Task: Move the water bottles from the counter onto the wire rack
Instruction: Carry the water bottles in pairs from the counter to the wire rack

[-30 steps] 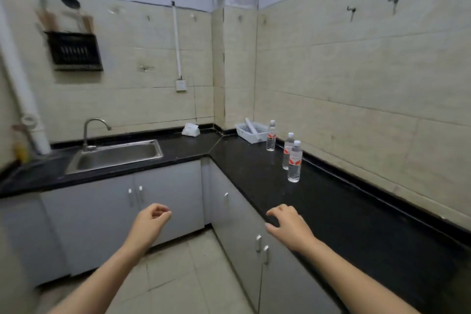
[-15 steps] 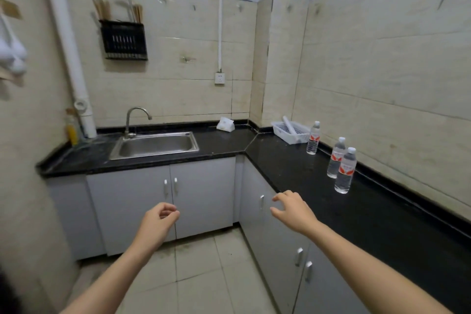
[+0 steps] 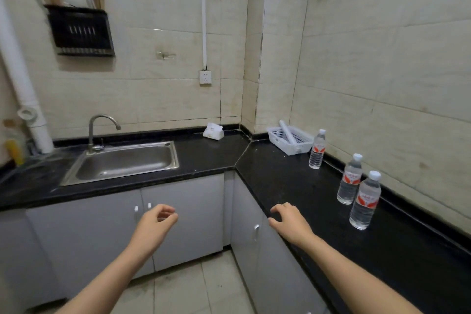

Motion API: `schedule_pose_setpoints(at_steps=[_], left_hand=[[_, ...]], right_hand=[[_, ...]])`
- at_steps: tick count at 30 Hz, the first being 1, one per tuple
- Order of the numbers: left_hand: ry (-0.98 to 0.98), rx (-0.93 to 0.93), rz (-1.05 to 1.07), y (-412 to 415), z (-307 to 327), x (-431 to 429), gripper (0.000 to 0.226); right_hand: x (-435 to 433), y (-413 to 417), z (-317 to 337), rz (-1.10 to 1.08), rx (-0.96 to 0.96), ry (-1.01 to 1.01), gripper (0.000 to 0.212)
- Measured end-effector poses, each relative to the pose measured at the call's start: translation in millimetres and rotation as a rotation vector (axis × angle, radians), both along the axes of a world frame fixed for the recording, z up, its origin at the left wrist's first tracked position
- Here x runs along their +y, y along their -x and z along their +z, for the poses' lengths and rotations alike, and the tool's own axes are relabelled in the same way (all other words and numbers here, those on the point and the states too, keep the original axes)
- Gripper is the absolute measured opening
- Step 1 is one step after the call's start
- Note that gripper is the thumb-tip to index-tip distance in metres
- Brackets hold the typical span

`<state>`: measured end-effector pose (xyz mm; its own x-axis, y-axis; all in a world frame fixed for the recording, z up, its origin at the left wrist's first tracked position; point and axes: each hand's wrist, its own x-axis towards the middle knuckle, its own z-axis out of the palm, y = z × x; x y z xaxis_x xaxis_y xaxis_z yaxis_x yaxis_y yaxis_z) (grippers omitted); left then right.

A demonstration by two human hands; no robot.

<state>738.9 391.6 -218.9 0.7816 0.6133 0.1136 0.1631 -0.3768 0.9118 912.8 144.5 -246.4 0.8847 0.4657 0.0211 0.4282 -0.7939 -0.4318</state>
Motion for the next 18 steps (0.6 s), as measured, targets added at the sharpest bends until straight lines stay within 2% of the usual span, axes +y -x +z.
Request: schedule_pose_setpoints(at_steps=[10, 18], left_hand=[[0.087, 0.078, -0.186, -154, -52, 6, 0.003], [0.123, 0.085, -0.422, -321, -63, 28, 0.007]], right_hand=[[-15, -101, -38, -0.175, 0.069, 0.056, 0.039], [-15, -191, -40, -0.415, 0.05, 0.083, 0.038]])
